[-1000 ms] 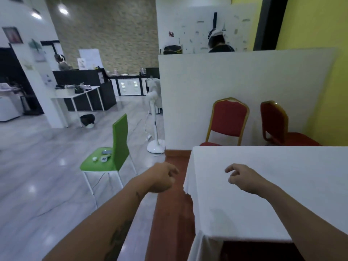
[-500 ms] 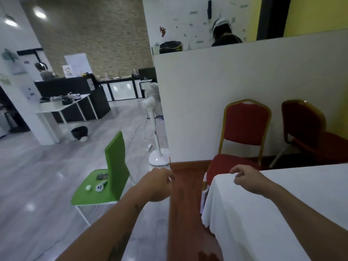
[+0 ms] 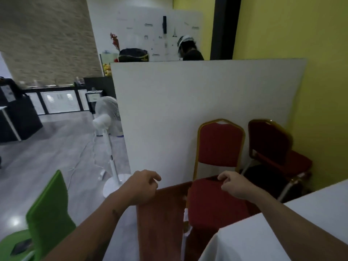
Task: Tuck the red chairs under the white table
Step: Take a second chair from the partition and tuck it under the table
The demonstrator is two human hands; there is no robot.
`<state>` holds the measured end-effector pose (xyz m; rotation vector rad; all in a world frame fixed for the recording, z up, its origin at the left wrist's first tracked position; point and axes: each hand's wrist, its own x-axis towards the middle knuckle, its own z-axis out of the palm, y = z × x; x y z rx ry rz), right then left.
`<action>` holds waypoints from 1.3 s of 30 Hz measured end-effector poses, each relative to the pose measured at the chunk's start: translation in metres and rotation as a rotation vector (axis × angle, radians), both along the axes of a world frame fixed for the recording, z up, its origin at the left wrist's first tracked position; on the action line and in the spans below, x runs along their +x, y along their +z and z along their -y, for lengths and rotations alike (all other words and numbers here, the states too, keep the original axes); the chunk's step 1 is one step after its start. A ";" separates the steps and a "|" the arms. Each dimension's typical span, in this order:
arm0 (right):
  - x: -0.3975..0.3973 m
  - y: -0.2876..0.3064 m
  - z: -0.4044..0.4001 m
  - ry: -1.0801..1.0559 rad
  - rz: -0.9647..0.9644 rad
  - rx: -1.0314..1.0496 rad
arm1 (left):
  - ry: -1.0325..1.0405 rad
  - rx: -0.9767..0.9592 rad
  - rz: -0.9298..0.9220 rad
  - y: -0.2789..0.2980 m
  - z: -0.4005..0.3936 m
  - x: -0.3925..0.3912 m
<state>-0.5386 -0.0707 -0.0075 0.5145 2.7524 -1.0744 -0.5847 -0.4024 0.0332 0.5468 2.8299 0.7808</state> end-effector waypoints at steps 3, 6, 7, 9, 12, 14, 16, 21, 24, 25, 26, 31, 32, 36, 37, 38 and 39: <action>-0.039 0.009 -0.007 -0.065 0.018 -0.014 | -0.044 0.044 0.008 -0.002 -0.009 -0.059; -0.087 0.013 -0.023 -0.117 0.024 -0.020 | -0.112 0.037 0.017 -0.011 -0.026 -0.124; -0.103 0.013 -0.029 -0.133 0.025 -0.020 | -0.142 0.023 0.016 -0.011 -0.034 -0.147; -0.143 0.011 -0.045 -0.177 0.005 -0.021 | -0.191 0.002 0.006 -0.009 -0.054 -0.195; -0.204 0.011 -0.071 -0.221 -0.041 -0.063 | -0.239 -0.015 -0.025 0.000 -0.092 -0.266; -0.240 0.013 -0.083 -0.260 -0.056 -0.104 | -0.281 -0.030 -0.048 0.007 -0.117 -0.311; -0.272 0.012 -0.095 -0.290 -0.036 -0.117 | -0.324 -0.043 -0.070 0.011 -0.142 -0.347; -0.335 0.020 -0.112 -0.419 0.000 -0.166 | -0.373 -0.079 -0.084 0.011 -0.205 -0.424; -0.369 0.016 -0.122 -0.474 0.026 -0.199 | -0.410 -0.103 -0.114 0.003 -0.247 -0.467; -0.382 0.013 -0.127 -0.495 0.032 -0.204 | -0.418 -0.105 -0.112 -0.001 -0.260 -0.481; -0.395 0.009 -0.133 -0.517 0.036 -0.204 | -0.426 -0.103 -0.118 -0.007 -0.274 -0.496; -0.472 -0.005 -0.170 -0.648 0.046 -0.214 | -0.444 -0.032 -0.178 -0.046 -0.335 -0.578; -0.493 -0.010 -0.179 -0.695 0.051 -0.218 | -0.456 -0.022 -0.180 -0.054 -0.349 -0.598; -0.566 -0.023 -0.212 -0.871 0.087 -0.214 | -0.513 -0.005 -0.146 -0.083 -0.403 -0.666; -0.583 -0.027 -0.220 -0.907 0.089 -0.213 | -0.533 -0.013 -0.129 -0.090 -0.415 -0.680; -0.598 -0.031 -0.226 -0.945 0.082 -0.217 | -0.552 -0.029 -0.100 -0.098 -0.426 -0.693; -0.612 -0.036 -0.232 -0.981 0.075 -0.225 | -0.570 -0.046 -0.067 -0.107 -0.437 -0.705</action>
